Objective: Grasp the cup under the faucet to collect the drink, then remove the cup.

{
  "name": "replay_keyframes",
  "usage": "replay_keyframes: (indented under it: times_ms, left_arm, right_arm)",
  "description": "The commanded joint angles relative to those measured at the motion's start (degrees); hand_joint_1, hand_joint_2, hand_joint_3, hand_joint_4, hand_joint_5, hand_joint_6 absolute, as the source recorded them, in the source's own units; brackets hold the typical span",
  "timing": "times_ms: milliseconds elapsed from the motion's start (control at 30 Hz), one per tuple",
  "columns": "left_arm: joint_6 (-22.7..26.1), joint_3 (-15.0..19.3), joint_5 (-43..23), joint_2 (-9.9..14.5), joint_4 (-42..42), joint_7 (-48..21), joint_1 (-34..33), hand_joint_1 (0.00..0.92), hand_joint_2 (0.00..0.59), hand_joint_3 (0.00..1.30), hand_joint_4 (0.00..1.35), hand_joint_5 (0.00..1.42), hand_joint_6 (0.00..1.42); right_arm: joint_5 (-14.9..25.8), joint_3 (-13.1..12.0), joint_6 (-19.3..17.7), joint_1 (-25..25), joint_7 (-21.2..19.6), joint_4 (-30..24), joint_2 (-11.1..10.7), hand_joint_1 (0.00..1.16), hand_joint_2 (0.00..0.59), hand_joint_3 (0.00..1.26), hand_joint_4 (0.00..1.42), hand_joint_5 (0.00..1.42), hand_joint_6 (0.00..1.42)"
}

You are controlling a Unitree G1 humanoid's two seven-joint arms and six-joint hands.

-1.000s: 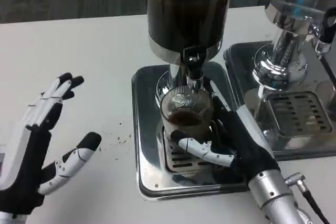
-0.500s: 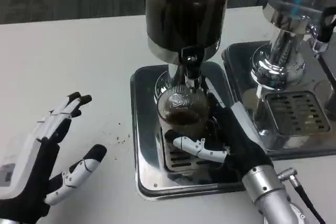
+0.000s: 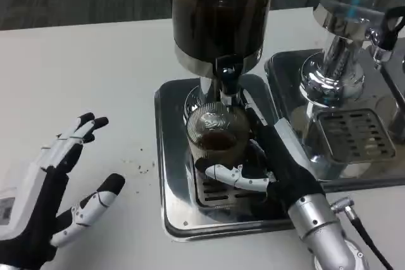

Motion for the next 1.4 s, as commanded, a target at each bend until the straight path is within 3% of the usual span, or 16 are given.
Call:
replay_keyframes:
  times_ms: [33, 367, 667, 1400]
  left_arm:
    - [0.6, 0.3, -1.6, 0.5, 0.3, 0.3, 1.0, 0.000, 0.227, 0.20, 0.09, 0.25, 0.15]
    - [0.9, 0.3, -2.8, 0.5, -0.2, 0.0, 1.4, 0.000, 0.228, 0.21, 0.09, 0.25, 0.15]
    - [1.1, 0.3, -3.1, 0.3, -0.9, -0.2, 2.1, 0.000, 0.227, 0.22, 0.10, 0.26, 0.16]
    - [1.5, 0.1, -4.4, 0.8, -0.5, -1.2, 1.9, 0.000, 0.228, 0.23, 0.11, 0.28, 0.16]
  right_arm:
    - [-0.7, 1.1, 0.6, 0.8, 0.4, 1.1, 0.5, 0.86, 0.188, 0.05, 0.20, 0.21, 0.32]
    - [-0.7, 1.2, 0.8, 0.7, -0.4, 1.7, 0.7, 0.88, 0.194, 0.28, 0.39, 0.35, 0.43]
    - [-1.9, 1.3, -0.6, 1.3, -4.4, 1.6, 0.8, 1.00, 0.198, 0.43, 0.53, 0.48, 0.55]
    - [-5.0, 1.2, -4.9, 1.5, -14.5, 2.8, 1.6, 1.06, 0.144, 0.54, 0.58, 0.60, 0.73]
